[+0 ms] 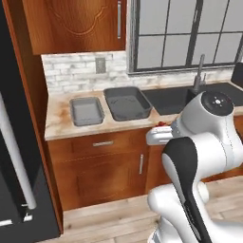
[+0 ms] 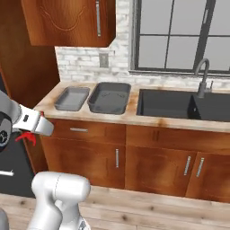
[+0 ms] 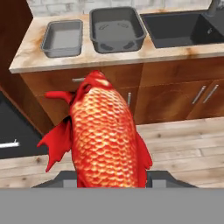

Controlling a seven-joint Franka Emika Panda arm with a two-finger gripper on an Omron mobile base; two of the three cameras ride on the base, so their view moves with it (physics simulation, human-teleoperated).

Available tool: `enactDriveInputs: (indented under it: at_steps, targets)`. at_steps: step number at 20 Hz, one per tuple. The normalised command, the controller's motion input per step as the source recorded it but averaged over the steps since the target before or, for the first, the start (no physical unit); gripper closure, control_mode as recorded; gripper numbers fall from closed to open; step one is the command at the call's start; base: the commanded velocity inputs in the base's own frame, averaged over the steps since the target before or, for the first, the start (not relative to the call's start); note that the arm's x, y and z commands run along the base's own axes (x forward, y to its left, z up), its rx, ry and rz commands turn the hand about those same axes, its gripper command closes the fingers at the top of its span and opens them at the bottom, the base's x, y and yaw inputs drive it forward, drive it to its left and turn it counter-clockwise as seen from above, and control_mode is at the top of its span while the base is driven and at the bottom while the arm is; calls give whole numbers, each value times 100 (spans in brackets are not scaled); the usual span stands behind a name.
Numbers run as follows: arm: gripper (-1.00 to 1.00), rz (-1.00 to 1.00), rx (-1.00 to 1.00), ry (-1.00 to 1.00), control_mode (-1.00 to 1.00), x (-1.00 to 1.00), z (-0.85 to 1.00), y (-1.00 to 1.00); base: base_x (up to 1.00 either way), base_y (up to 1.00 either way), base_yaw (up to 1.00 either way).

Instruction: Place one garlic and one fish in each tupperware on the nearby counter, to pack two identical lunches.

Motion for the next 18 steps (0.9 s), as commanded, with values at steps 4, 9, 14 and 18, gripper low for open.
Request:
enactDriveInputs:
  at_steps: [4, 9, 14, 18]
  targets:
    - [100, 0, 0, 0, 100, 0, 0, 0, 97, -24, 0]
    - [100, 0, 0, 0, 100, 0, 0, 0, 100, -17, 0]
    - [100, 0, 0, 0, 100, 0, 0, 0, 90, -17, 0]
    - [100, 0, 0, 0, 100, 0, 0, 0, 59, -12, 0]
